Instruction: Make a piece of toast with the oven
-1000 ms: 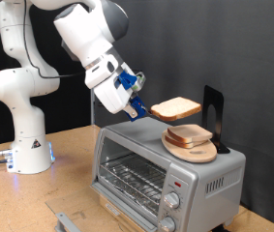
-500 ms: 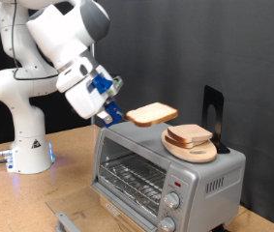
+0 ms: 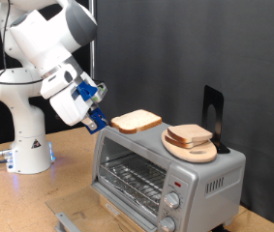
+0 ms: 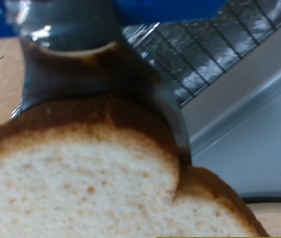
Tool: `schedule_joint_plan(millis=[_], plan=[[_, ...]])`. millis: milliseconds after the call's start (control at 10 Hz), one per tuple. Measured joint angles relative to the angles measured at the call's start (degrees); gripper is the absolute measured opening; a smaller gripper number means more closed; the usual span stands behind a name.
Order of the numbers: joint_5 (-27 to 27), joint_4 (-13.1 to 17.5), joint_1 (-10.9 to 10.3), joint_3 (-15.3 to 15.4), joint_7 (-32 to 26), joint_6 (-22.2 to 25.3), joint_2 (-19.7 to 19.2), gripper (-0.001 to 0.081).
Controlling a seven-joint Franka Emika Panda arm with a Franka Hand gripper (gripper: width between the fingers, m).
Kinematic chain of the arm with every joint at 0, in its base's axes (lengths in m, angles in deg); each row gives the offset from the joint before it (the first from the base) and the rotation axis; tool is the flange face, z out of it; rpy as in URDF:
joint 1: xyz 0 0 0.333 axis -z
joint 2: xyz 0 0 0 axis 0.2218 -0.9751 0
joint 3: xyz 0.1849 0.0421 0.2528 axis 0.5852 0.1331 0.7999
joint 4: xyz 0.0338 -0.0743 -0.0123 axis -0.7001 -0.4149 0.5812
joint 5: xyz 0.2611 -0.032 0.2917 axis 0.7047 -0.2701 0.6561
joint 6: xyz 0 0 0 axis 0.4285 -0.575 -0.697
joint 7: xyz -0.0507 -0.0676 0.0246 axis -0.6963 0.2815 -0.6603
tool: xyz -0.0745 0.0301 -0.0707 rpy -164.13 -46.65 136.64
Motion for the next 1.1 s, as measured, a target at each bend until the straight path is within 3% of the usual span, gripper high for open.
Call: schedule_joint_plan(millis=[300, 700, 1100], plan=[[1.4, -1.1, 0.9, -3.6, -6.4, 1.3, 0.5, 0.0359], [-5.6, -2.6, 5.0, -6.3, -6.9, 4.6, 0.3, 0.0359], [-5.8, -3.5, 5.9, -8.6, -9.1, 5.0, 0.0, 0.0359]])
